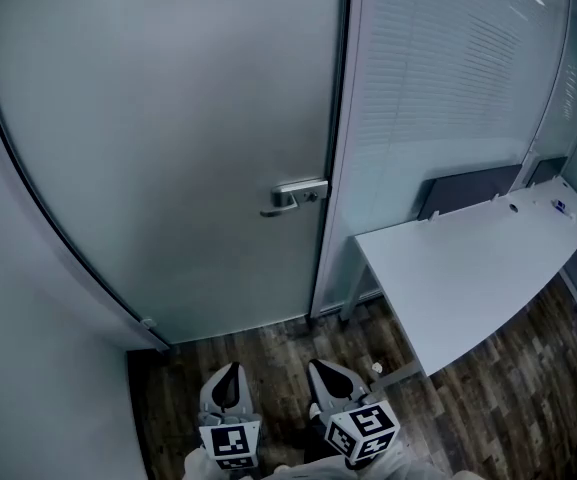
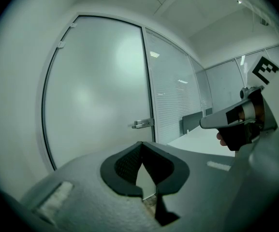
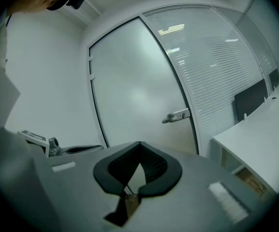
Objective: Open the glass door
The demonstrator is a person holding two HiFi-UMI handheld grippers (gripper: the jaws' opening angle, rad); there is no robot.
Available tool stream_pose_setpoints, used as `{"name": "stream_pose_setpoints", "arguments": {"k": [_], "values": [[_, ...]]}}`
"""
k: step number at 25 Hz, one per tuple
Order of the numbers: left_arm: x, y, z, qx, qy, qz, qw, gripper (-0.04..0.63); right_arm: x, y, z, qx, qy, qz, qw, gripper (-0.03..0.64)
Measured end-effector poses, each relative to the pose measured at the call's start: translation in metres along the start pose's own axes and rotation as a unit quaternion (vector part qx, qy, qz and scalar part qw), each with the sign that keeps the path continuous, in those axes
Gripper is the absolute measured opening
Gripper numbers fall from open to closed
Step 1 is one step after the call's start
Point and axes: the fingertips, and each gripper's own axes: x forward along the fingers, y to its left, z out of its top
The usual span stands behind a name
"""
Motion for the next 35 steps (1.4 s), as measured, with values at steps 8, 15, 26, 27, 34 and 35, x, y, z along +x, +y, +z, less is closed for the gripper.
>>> {"name": "stream_pose_setpoints", "arguments": {"k": [8,15,26,27,34,35], "values": [[0.097,-0.018,0.023,0.011,0.004,-0.002,0.9999,0.005,0.055,-0.078,0.033,0.013,0.005,-0.003,1.000,0.003],[0.160,-0.036,0.033,0.012,0.011,0.004,0.9998,0.005,0.081,-0.131,0.052,0.016,0.013,0.002,1.000,0.003],[0.212,-0.042,0.055,0.057,0.009,0.023,0.9980,0.005,0.116,-0.175,0.077,0.028,0.008,0.021,0.999,0.003],[0.217,-0.039,0.055,0.064,0.010,0.025,0.9976,0.005,0.121,-0.177,0.077,0.029,0.009,0.021,0.999,0.003],[0.252,-0.020,0.056,0.075,0.015,0.034,0.9965,0.006,0.141,-0.192,0.078,0.037,0.017,0.009,0.999,0.003],[0.257,-0.017,0.055,0.074,0.018,0.035,0.9965,0.006,0.144,-0.194,0.080,0.037,0.015,0.006,0.999,0.003]]}}
